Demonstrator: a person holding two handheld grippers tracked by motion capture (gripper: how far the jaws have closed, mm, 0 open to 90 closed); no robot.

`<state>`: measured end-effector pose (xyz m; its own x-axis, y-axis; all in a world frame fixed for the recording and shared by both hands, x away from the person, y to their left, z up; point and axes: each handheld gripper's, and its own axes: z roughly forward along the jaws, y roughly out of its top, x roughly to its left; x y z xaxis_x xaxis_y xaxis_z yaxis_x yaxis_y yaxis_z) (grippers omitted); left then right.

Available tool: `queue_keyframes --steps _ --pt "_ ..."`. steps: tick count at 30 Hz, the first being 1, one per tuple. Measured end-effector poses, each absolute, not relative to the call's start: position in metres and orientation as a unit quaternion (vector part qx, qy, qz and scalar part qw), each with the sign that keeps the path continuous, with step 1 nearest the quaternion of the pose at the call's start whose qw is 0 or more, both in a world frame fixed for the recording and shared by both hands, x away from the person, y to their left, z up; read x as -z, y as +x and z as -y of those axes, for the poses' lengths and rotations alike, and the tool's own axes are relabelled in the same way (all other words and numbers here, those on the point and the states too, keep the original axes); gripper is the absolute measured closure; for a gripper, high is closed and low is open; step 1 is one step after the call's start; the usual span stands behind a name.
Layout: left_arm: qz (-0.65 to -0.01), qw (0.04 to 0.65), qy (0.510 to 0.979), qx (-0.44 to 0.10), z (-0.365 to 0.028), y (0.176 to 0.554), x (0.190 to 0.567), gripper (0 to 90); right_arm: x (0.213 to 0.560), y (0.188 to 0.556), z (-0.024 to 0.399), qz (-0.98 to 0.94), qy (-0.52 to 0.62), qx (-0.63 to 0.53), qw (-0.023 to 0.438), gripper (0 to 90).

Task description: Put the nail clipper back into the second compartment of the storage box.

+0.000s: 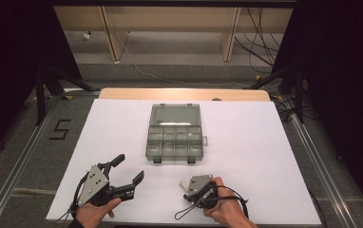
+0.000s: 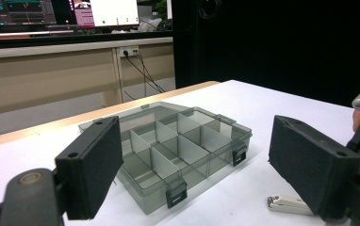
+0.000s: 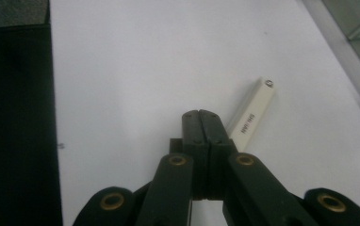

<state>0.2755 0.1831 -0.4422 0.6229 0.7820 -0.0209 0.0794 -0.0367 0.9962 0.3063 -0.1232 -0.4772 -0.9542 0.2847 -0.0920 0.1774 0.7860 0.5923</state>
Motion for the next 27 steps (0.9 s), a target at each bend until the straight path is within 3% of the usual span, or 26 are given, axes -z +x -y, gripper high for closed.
queue_keyframes --steps 13,27 --pt "-0.326 0.613 0.661 -0.286 -0.183 0.276 0.442 17.5 0.477 0.317 0.136 -0.942 0.136 -0.284 0.118 90.0" --pt "-0.326 0.613 0.661 -0.286 -0.183 0.276 0.442 17.7 0.472 0.322 0.142 -0.937 0.152 -0.293 0.114 90.0"
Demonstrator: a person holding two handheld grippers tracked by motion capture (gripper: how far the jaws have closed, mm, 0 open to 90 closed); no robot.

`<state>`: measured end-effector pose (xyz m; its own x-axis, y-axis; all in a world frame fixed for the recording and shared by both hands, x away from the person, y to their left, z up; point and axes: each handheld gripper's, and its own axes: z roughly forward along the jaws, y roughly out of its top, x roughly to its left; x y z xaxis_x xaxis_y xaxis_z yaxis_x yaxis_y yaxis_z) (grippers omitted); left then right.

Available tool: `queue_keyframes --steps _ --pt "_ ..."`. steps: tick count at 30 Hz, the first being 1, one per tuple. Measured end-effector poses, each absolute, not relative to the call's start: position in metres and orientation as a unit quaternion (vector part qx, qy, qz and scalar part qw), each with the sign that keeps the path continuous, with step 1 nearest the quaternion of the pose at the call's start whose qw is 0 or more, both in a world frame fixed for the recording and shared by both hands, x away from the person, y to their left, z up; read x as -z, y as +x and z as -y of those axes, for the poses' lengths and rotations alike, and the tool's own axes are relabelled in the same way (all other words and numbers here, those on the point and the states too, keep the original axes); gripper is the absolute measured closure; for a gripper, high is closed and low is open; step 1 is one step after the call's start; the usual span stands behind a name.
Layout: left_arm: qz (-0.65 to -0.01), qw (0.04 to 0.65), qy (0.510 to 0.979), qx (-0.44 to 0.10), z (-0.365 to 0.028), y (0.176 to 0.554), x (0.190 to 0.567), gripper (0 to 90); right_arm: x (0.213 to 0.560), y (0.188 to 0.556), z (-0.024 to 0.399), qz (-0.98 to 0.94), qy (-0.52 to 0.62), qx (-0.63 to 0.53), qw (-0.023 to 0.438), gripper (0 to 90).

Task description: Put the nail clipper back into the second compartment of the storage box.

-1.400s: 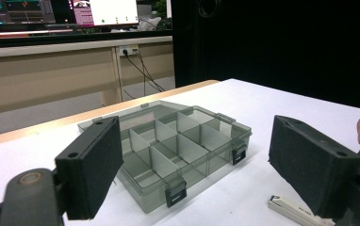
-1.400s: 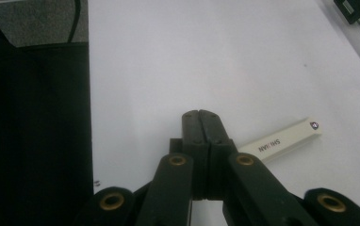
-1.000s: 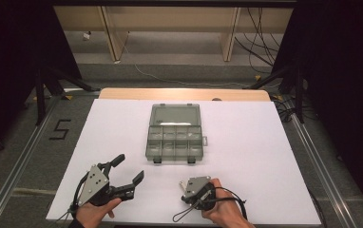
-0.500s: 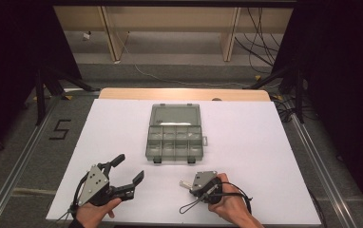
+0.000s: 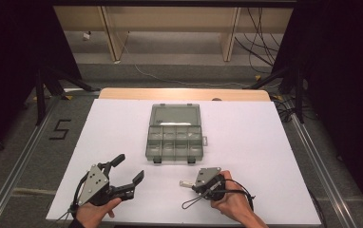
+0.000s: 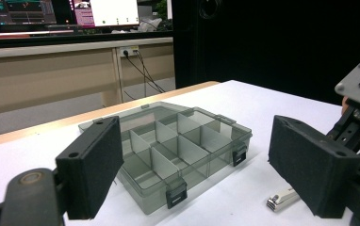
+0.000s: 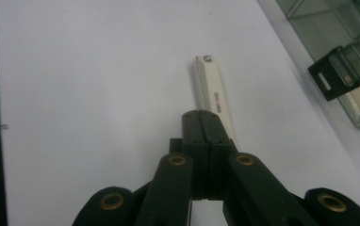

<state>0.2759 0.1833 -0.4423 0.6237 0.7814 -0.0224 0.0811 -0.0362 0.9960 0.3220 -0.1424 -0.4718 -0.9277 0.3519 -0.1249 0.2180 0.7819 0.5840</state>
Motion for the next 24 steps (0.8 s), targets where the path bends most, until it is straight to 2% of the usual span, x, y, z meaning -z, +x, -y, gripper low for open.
queue_keyframes --steps 2,3,5,6,7,8,9,10,13,20,24 --pt "-0.328 0.612 0.661 -0.285 -0.183 0.276 0.442 17.7 0.463 0.322 0.143 -0.931 0.153 -0.314 0.103 84.3" --pt "-0.328 0.612 0.661 -0.285 -0.183 0.276 0.442 17.7 0.463 0.322 0.143 -0.931 0.153 -0.314 0.103 84.3" --pt "-0.327 0.611 0.662 -0.286 -0.184 0.276 0.443 17.7 0.455 0.324 0.145 -0.929 0.15 -0.324 0.094 76.0" --pt "-0.328 0.61 0.662 -0.287 -0.184 0.276 0.443 17.7 0.452 0.326 0.145 -0.928 0.151 -0.327 0.093 71.0" --pt "-0.329 0.609 0.662 -0.287 -0.183 0.277 0.443 17.7 0.447 0.33 0.145 -0.929 0.157 -0.321 0.096 55.8" --pt "-0.329 0.609 0.662 -0.287 -0.183 0.277 0.443 17.7 0.447 0.33 0.145 -0.929 0.157 -0.321 0.096 55.8" --pt "-0.328 0.609 0.662 -0.287 -0.183 0.277 0.443 17.7 0.446 0.334 0.142 -0.935 0.155 -0.305 0.095 48.0" --pt "-0.329 0.61 0.661 -0.287 -0.183 0.277 0.443 17.7 0.446 0.334 0.142 -0.935 0.155 -0.305 0.095 48.0" --pt "-0.328 0.61 0.662 -0.287 -0.183 0.277 0.443 17.7 0.45 0.342 0.133 -0.942 0.166 -0.279 0.088 31.9" --pt "-0.328 0.614 0.658 -0.286 -0.184 0.278 0.443 17.7 0.451 0.348 0.113 -0.957 0.134 -0.241 0.083 30.2" --pt "-0.329 0.612 0.66 -0.286 -0.184 0.277 0.443 17.8 0.452 0.354 0.103 -0.964 0.127 -0.219 0.077 35.7"
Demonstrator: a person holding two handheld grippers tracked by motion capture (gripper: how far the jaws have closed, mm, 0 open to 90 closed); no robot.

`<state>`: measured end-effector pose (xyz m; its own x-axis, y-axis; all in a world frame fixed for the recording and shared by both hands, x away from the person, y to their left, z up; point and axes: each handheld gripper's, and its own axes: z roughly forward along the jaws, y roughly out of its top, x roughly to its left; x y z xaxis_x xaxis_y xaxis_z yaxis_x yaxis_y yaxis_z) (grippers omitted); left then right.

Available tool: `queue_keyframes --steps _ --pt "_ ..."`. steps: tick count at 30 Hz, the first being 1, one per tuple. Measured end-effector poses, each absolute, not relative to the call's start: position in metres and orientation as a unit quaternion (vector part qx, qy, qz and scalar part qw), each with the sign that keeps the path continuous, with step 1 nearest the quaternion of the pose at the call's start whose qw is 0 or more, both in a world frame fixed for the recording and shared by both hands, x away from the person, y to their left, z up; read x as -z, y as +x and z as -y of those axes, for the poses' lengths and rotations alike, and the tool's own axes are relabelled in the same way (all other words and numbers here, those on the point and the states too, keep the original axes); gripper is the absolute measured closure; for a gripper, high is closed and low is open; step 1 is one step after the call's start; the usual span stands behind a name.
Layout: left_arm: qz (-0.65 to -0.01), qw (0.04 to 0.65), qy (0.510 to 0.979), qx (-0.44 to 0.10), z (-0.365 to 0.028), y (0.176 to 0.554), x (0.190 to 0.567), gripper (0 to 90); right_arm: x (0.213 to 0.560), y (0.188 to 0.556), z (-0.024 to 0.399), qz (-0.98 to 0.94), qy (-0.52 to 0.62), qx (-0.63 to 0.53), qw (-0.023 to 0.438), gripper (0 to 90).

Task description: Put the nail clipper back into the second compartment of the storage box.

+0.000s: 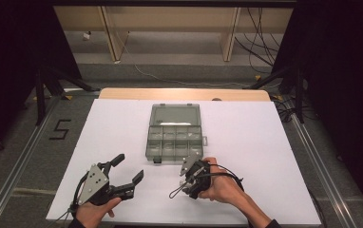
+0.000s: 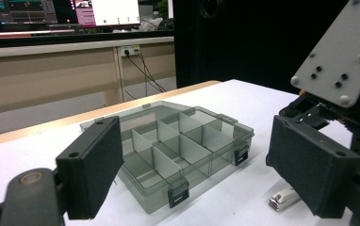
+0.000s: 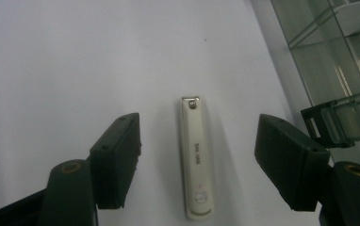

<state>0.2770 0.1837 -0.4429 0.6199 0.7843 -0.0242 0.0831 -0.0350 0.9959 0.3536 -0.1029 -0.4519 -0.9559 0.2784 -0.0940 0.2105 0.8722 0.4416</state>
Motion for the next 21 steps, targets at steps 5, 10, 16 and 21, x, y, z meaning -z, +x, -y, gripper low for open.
queue_keyframes --steps 5,10,16,21 --pt "-0.327 0.617 0.656 -0.286 -0.183 0.278 0.444 17.8 0.454 0.359 0.1 -0.971 0.117 -0.199 0.069 41.7" --pt "-0.326 0.615 0.658 -0.287 -0.183 0.278 0.443 17.8 0.457 0.36 0.094 -0.976 0.104 -0.183 0.064 48.3" --pt "-0.329 0.611 0.66 -0.287 -0.184 0.277 0.443 17.8 0.457 0.362 0.09 -0.979 0.097 -0.171 0.057 58.9" --pt "-0.329 0.612 0.66 -0.287 -0.184 0.277 0.443 17.8 0.46 0.366 0.088 -0.981 0.103 -0.161 0.042 65.2"
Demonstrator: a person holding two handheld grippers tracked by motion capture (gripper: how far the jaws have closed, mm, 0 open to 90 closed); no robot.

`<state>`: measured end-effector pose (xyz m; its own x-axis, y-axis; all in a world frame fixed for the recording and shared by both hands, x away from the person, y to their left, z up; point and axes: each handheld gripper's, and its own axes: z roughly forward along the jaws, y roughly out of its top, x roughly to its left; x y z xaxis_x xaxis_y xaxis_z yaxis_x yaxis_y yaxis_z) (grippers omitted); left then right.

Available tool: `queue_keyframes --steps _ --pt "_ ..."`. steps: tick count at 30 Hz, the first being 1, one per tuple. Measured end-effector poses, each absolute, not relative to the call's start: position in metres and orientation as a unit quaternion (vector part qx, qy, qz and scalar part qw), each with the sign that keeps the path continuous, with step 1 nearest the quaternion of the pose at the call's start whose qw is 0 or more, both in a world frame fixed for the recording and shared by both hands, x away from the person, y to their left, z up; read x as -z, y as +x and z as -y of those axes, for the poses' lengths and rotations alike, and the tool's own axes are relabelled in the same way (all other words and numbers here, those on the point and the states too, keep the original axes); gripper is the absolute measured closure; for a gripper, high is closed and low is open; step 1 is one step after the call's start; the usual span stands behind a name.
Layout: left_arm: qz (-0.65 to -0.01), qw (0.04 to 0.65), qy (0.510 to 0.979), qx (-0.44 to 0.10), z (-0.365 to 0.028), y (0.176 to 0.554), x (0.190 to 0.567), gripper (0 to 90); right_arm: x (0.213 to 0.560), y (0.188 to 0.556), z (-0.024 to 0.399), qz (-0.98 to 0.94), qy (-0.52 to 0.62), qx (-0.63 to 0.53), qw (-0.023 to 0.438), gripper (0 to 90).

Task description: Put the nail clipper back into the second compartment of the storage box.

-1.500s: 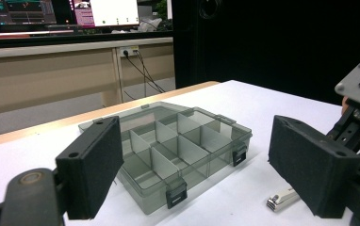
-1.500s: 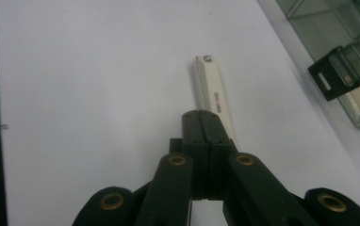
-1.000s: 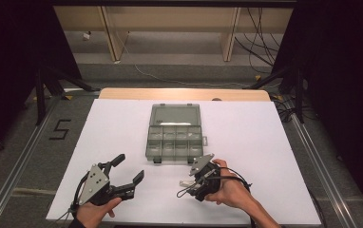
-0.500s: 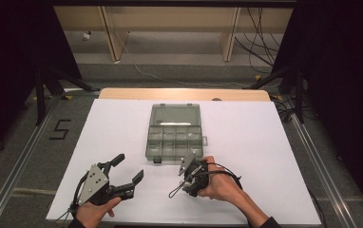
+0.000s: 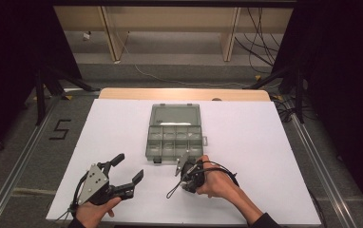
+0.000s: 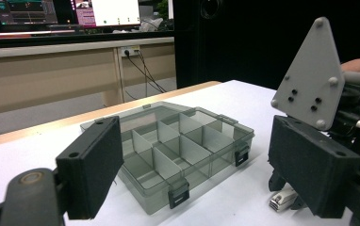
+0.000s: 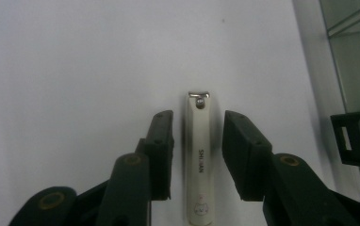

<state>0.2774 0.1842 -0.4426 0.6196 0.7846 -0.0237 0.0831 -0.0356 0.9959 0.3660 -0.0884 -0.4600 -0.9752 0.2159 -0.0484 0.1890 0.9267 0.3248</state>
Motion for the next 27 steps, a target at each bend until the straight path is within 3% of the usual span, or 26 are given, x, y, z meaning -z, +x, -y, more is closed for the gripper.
queue_keyframes --steps 13,27 --pt "-0.328 0.611 0.66 -0.287 -0.184 0.278 0.443 17.8 0.46 0.369 0.082 -0.986 0.09 -0.138 0.033 76.5" --pt "-0.329 0.611 0.66 -0.288 -0.184 0.278 0.443 17.9 0.459 0.366 0.073 -0.992 0.061 -0.099 0.057 77.3"
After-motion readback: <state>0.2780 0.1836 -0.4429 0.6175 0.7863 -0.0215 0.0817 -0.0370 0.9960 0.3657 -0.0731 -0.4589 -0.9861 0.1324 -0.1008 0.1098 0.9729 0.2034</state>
